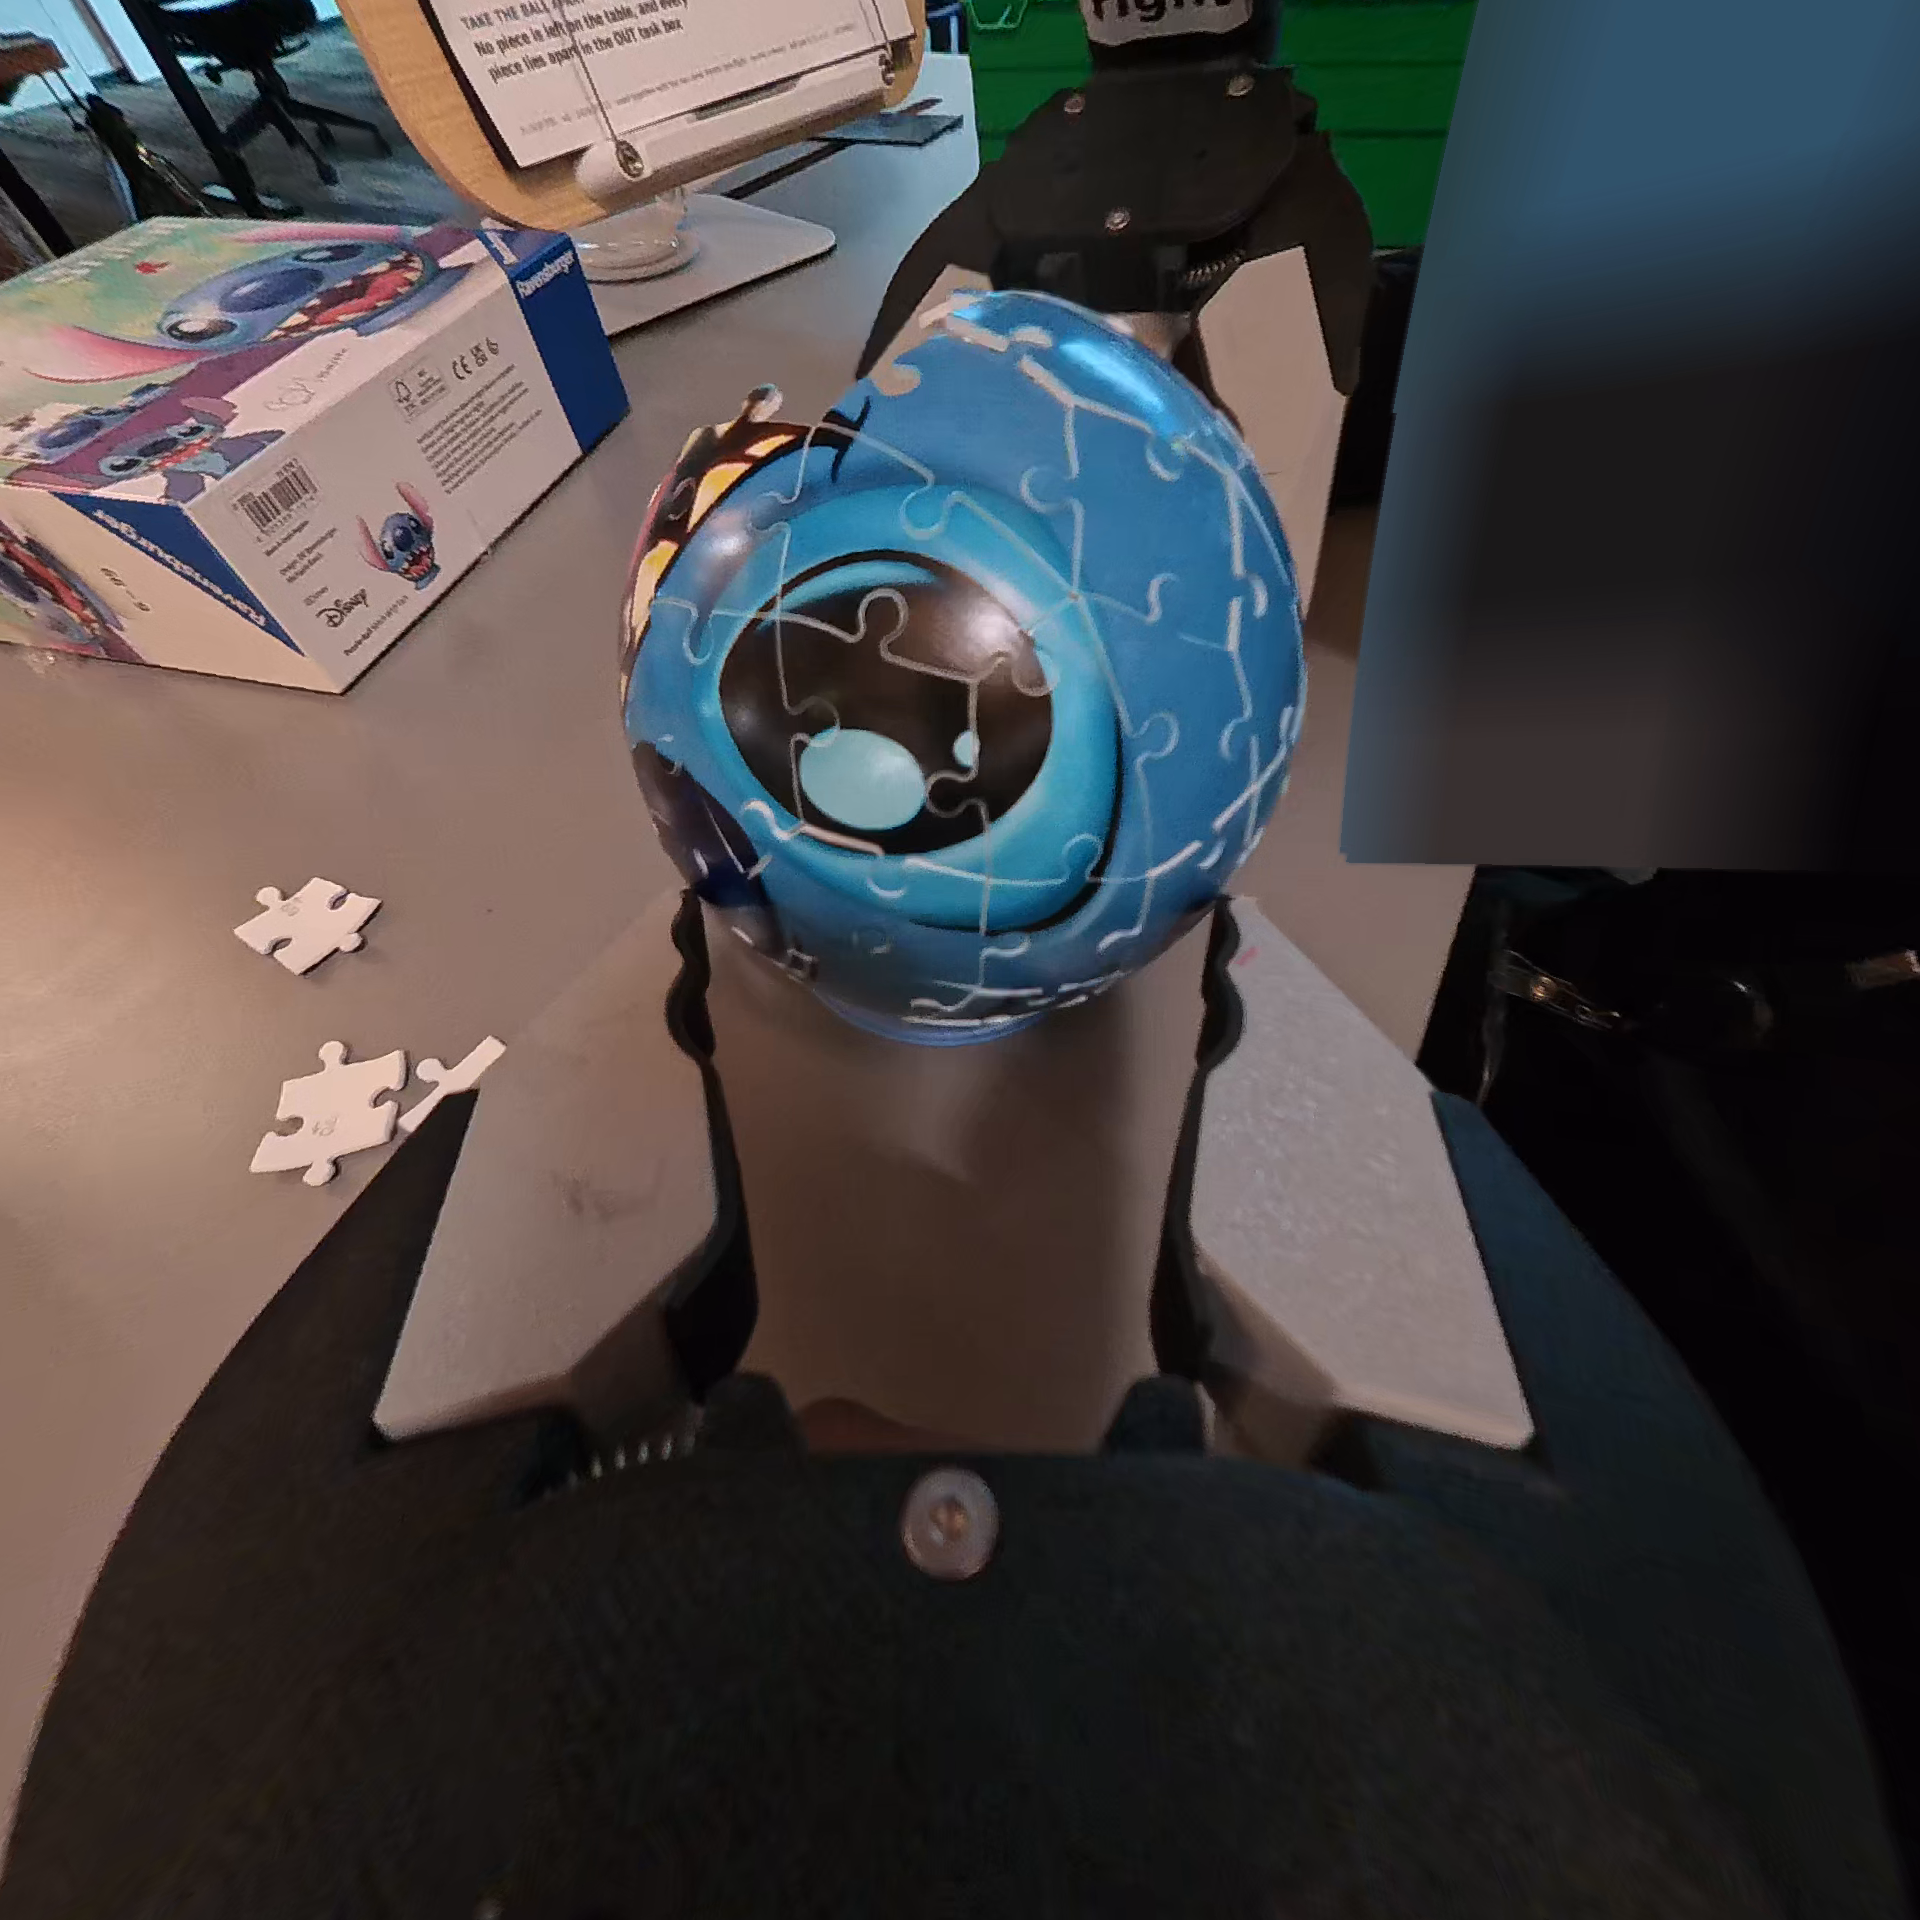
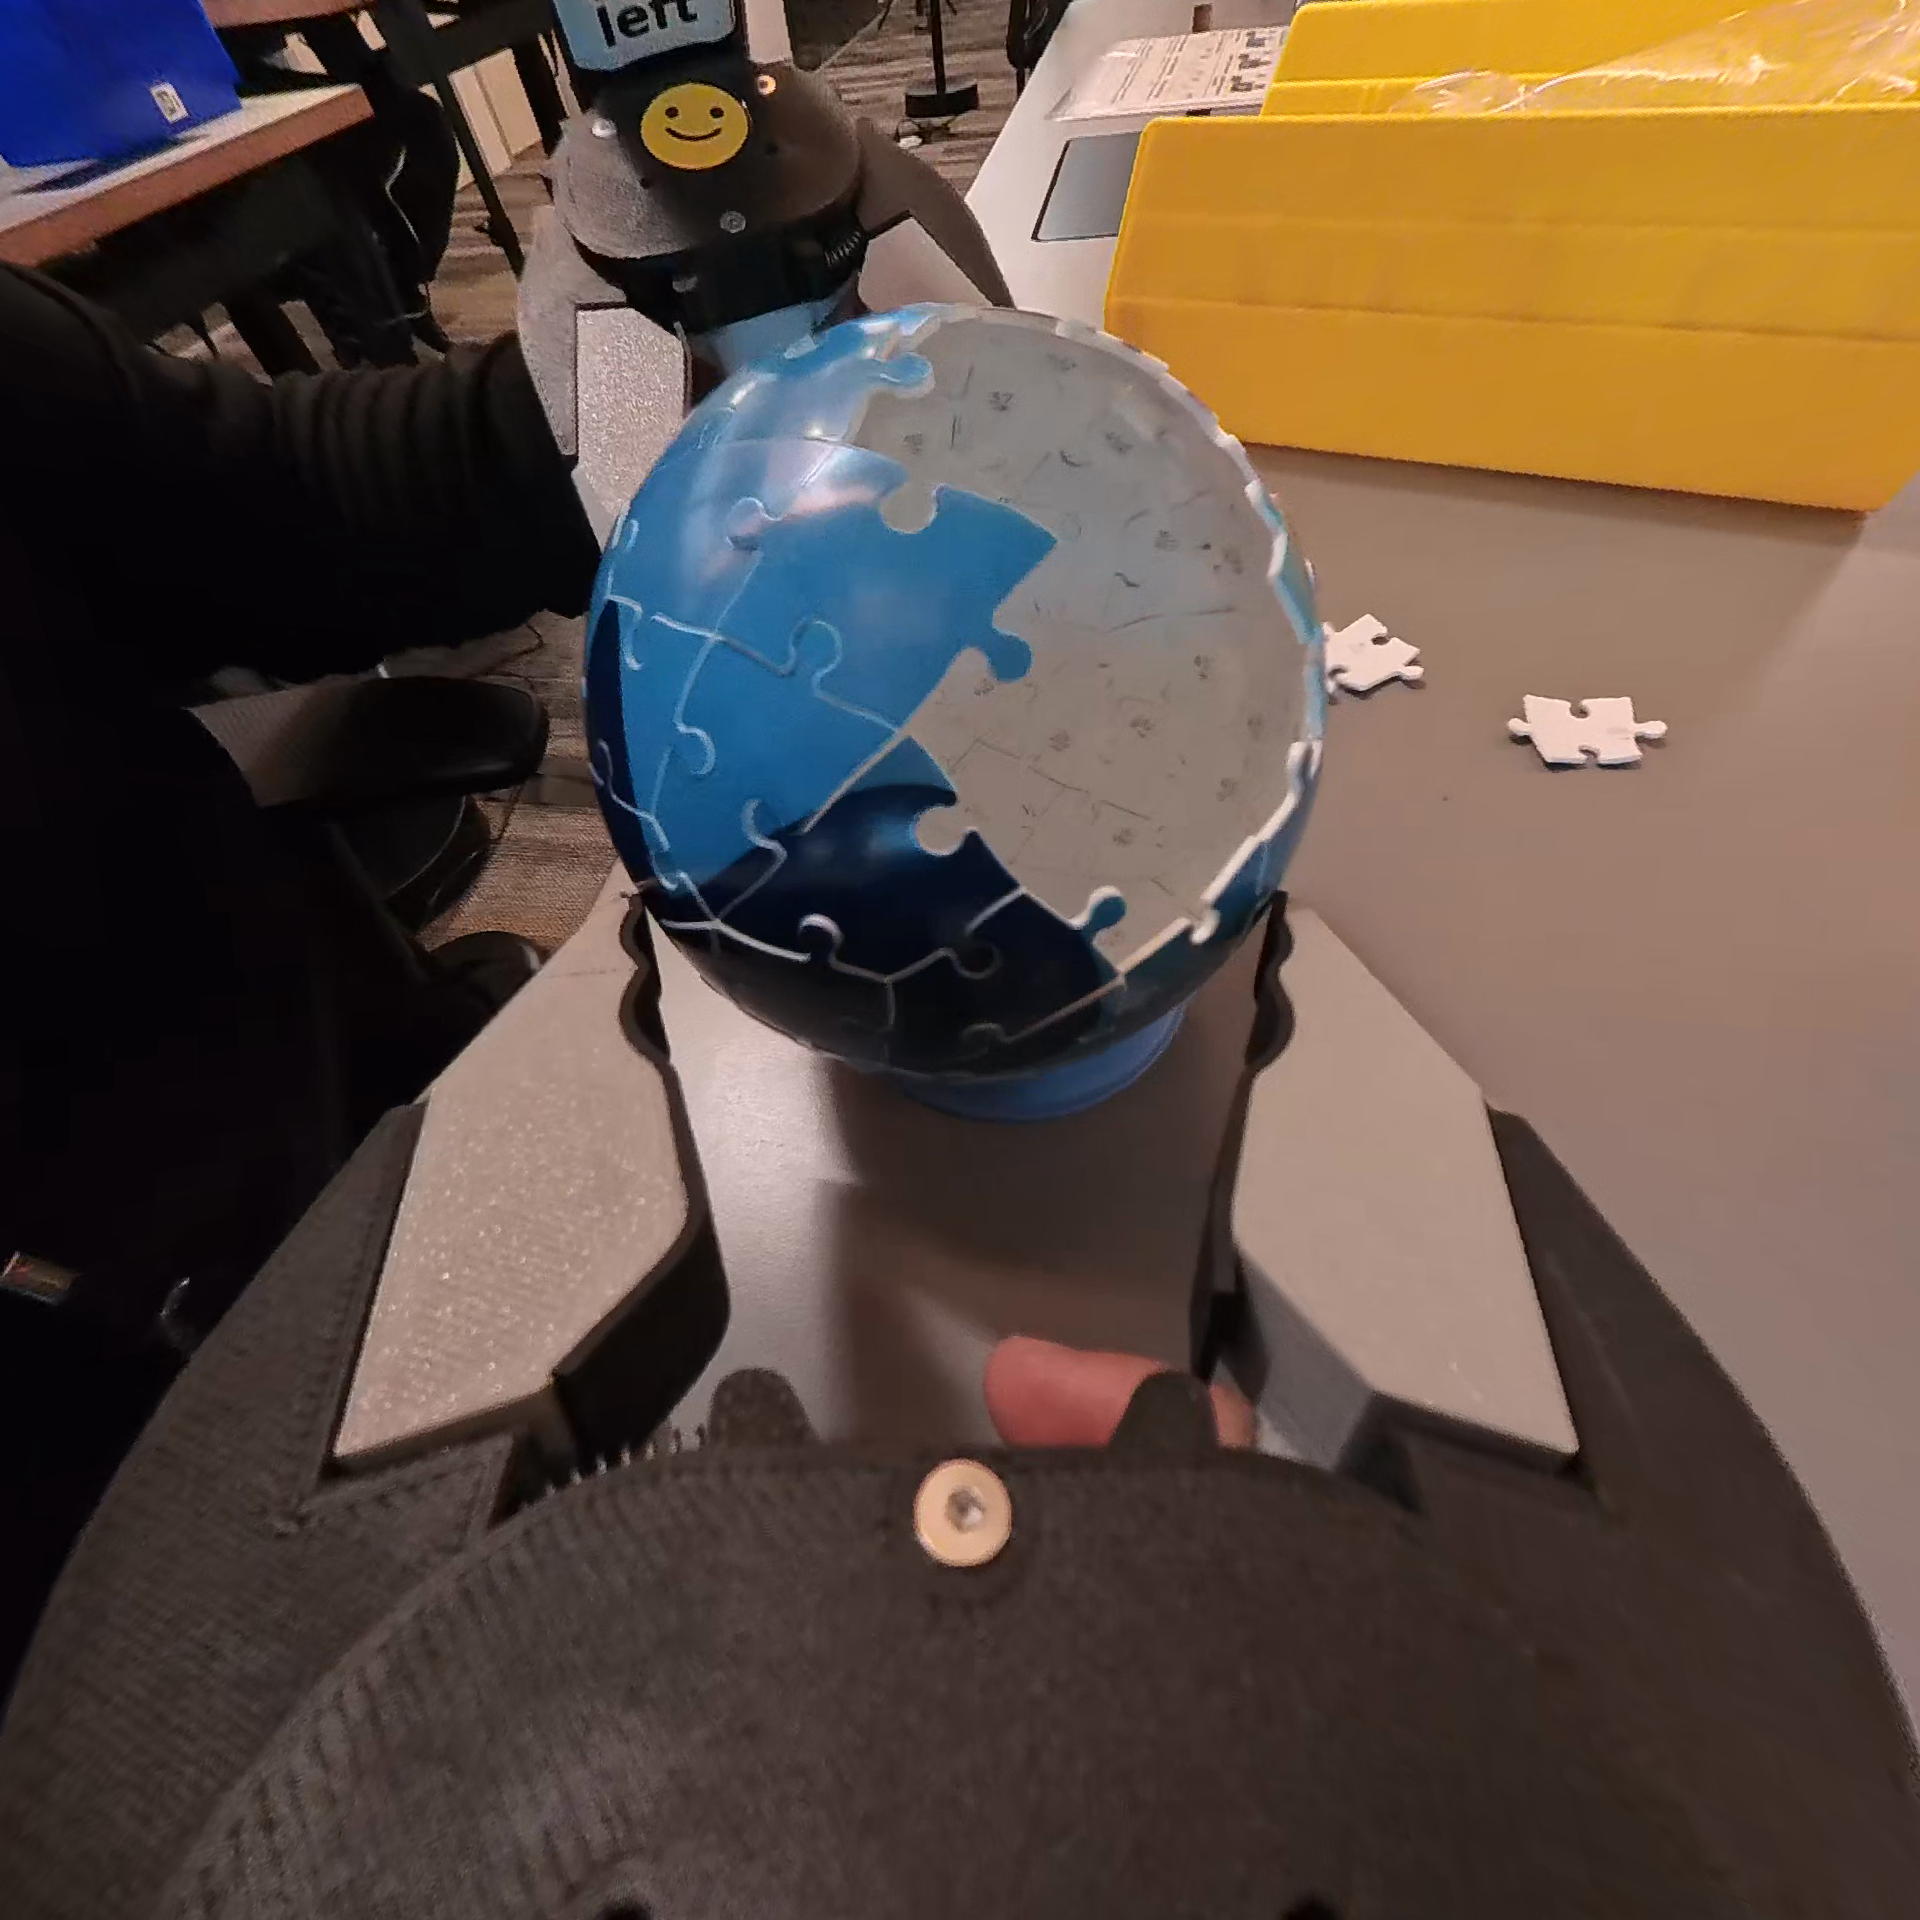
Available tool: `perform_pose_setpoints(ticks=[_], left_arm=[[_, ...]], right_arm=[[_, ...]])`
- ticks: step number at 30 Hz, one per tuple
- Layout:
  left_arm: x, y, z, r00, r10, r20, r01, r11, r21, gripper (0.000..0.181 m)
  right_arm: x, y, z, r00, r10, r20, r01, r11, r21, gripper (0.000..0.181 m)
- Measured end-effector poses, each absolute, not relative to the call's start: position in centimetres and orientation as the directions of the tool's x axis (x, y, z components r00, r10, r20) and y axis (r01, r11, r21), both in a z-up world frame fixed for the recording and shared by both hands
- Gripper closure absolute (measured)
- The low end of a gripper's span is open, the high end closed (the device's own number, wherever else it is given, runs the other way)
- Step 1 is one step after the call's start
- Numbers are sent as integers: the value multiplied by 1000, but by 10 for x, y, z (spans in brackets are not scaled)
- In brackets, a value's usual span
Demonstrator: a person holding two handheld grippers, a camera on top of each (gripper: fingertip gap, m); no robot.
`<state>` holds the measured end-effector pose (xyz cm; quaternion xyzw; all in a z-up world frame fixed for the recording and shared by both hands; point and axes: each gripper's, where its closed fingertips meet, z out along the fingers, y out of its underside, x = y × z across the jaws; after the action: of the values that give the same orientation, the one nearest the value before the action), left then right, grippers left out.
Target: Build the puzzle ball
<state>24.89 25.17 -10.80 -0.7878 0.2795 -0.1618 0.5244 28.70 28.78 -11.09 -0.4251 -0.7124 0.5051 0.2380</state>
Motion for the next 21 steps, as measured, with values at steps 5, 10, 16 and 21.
perform_pose_setpoints(ticks=[5,10,16,21], left_arm=[[248,250,-110,794,-606,-49,-266,-275,-924,89],[248,250,-109,807,-582,-105,-285,-228,-931,91],[248,251,-105,812,-553,-188,-332,-173,-927,93],[248,252,-105,811,-561,-164,-314,-181,-932,94]], right_arm=[[287,293,-112,-499,865,-53,358,150,-921,71],[287,291,-109,-492,870,-3,339,188,-922,71],[288,292,-112,-479,875,79,314,254,-915,71],[287,293,-114,-492,870,33,321,217,-922,70]])
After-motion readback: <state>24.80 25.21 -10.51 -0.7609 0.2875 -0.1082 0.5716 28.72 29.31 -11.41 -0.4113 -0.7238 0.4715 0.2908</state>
